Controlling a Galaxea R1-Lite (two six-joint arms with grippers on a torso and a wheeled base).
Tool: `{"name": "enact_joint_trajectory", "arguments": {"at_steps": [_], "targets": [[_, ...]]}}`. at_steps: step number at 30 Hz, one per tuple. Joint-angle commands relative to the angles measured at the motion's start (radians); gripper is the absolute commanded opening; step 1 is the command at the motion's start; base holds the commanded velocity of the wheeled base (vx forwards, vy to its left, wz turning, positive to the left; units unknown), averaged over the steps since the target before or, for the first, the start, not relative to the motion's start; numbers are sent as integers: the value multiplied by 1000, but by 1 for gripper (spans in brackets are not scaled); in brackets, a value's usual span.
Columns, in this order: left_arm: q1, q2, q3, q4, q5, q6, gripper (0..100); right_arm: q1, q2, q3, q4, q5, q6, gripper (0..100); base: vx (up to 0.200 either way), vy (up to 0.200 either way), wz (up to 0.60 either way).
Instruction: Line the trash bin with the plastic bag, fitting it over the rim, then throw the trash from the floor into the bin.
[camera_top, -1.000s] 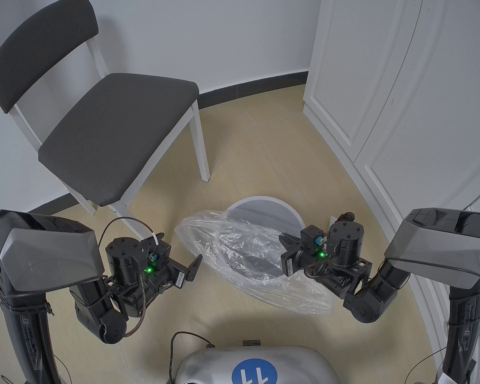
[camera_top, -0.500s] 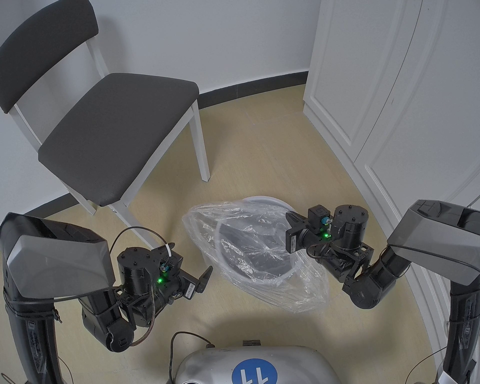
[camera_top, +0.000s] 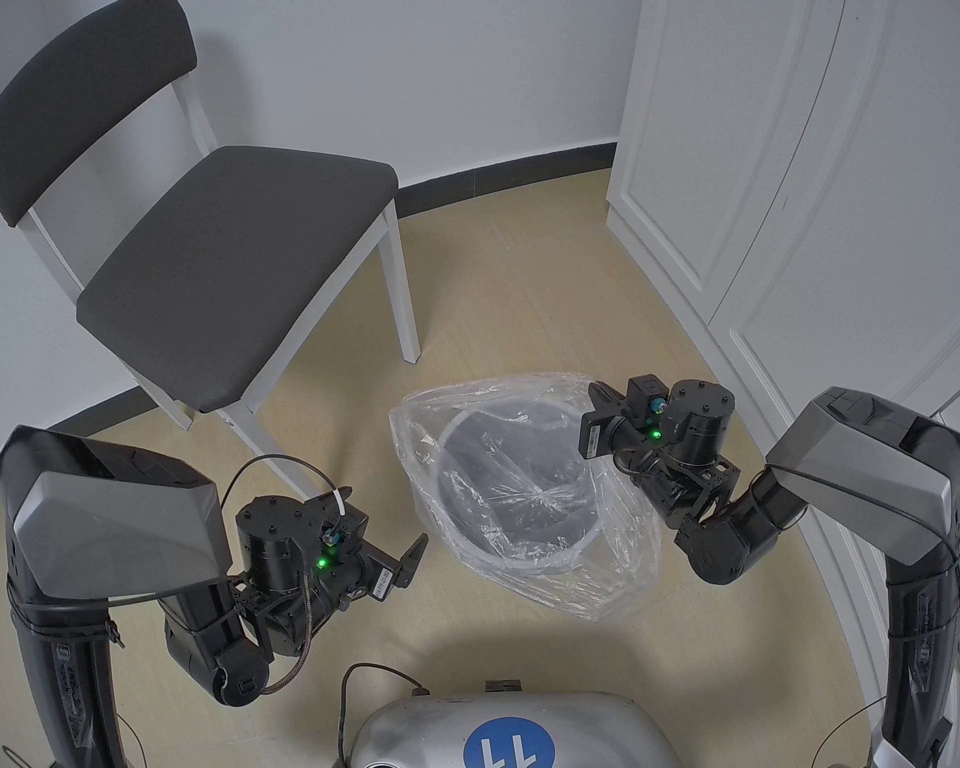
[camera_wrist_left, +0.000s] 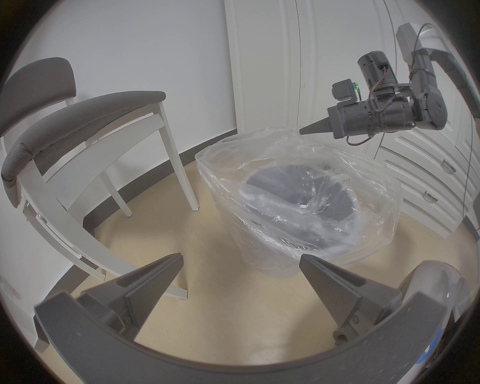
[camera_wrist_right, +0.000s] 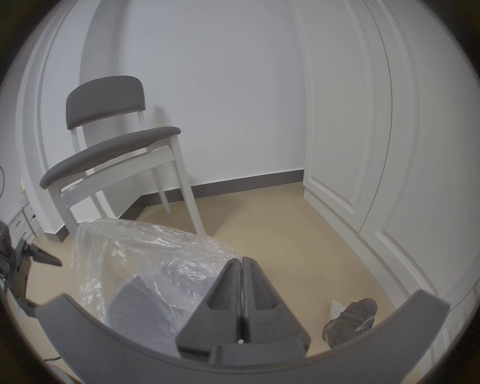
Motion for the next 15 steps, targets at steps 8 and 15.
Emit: {"name": "enact_joint_trajectory", "arguments": {"at_steps": [8,15], "targets": [[-6,-1,0,-2,0,0,100,-32,117,-151,4,-50,20,0,0,0,0],[-6,-5,0,0,0,0,100,-67,128,-204,4,-52,20,0,0,0,0]]}}
